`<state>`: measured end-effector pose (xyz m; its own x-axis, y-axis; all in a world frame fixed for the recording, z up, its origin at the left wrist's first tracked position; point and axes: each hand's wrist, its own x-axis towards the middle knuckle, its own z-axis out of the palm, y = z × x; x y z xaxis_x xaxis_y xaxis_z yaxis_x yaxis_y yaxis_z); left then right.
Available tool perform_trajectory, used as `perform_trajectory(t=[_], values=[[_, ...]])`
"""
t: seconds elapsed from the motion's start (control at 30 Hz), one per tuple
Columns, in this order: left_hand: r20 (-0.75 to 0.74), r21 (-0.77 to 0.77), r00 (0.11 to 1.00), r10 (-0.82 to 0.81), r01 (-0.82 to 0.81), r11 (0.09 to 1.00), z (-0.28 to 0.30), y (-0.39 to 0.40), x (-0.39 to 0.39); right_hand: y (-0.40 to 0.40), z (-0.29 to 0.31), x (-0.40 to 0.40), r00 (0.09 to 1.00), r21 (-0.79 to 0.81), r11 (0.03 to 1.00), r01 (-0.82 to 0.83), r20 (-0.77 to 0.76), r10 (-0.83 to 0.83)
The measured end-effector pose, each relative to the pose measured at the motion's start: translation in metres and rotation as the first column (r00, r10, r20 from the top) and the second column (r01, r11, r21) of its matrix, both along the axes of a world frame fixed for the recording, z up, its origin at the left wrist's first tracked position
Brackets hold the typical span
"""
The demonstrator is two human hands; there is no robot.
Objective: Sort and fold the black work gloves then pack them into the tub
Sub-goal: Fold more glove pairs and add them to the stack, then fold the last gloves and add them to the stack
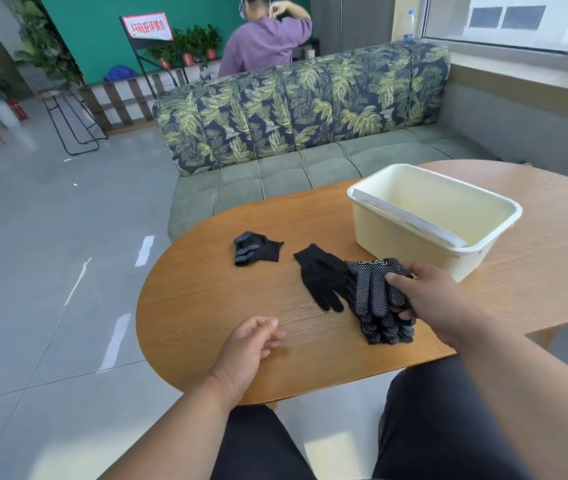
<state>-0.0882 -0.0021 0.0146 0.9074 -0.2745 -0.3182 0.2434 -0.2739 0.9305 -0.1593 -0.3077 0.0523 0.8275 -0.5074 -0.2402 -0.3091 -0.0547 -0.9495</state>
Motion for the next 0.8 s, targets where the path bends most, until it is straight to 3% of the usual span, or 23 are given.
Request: perform_trajectory(t=[0.1, 0.23, 0.5, 0.63, 0.8], values=[[0.015, 0.036, 1.000, -0.006, 0.006, 0.999, -0.003, 0.002, 0.000, 0.005, 0.003, 0.000, 0.998, -0.127, 0.990, 0.060, -0.004, -0.061], [0.023, 0.052, 1.000, -0.010, 0.009, 0.999, -0.006, 0.004, 0.001, 0.007, 0.006, -0.004, 0.989, -0.435, 0.895, 0.101, -0.050, -0.136], [0.043, 0.060, 0.999, -0.013, 0.010, 0.998, -0.007, 0.004, 0.000, 0.020, 0.018, -0.011, 0.983, -0.572, 0.804, 0.162, 0.021, -0.183], [0.051, 0.074, 0.999, -0.006, 0.003, 0.997, -0.008, 0.005, -0.002, 0.036, 0.029, -0.015, 0.989, -0.613, 0.776, 0.147, 0.092, -0.115], [0.056, 0.095, 0.998, 0.002, -0.007, 0.995, -0.007, 0.004, -0.002, 0.075, 0.027, -0.012, 0.983, -0.648, 0.761, -0.011, 0.135, 0.128]])
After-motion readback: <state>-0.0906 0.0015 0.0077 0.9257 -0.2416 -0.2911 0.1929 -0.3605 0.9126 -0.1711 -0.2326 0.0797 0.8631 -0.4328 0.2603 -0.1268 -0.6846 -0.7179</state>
